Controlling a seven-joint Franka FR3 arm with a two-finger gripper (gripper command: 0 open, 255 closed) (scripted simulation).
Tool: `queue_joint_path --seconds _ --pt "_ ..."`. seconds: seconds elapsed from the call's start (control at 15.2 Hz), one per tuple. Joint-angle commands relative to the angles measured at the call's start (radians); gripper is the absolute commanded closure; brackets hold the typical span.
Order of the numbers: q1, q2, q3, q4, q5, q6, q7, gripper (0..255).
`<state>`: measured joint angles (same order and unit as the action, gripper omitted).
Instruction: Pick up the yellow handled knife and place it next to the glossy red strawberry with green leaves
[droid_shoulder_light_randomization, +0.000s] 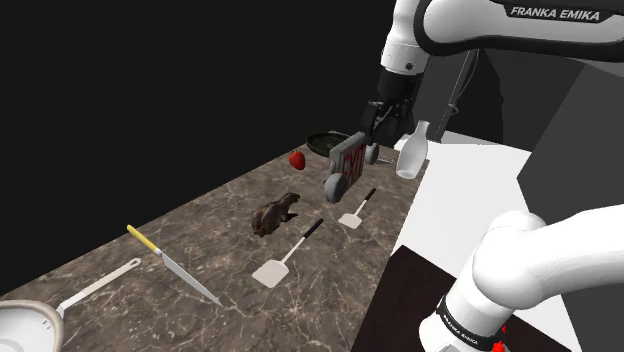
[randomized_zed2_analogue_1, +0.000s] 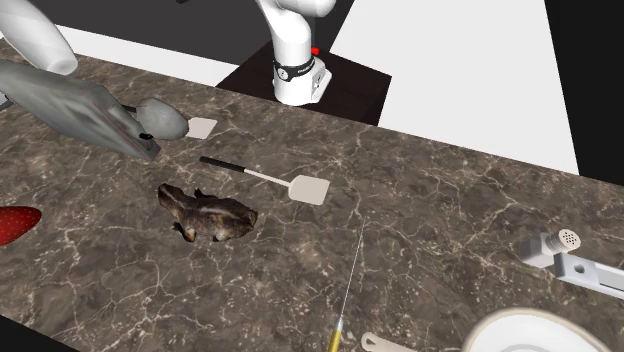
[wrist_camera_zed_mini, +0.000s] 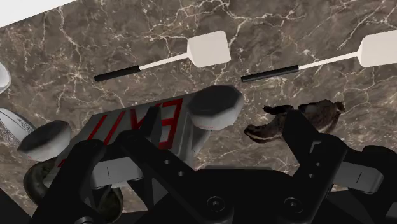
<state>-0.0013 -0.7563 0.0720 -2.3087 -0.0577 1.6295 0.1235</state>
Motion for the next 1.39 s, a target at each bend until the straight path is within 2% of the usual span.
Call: queue_joint_path --seconds 0.0,0.73,1.32 --pt "0.000 0.000 0.000 0.000 0.000 0.000 0.000 0" --pt "0.067 0.256 0.153 0.028 0.077 0.209 0.126 0" --pt "0.106 0.525 0.275 0.143 0.068 0.348 0.238 0"
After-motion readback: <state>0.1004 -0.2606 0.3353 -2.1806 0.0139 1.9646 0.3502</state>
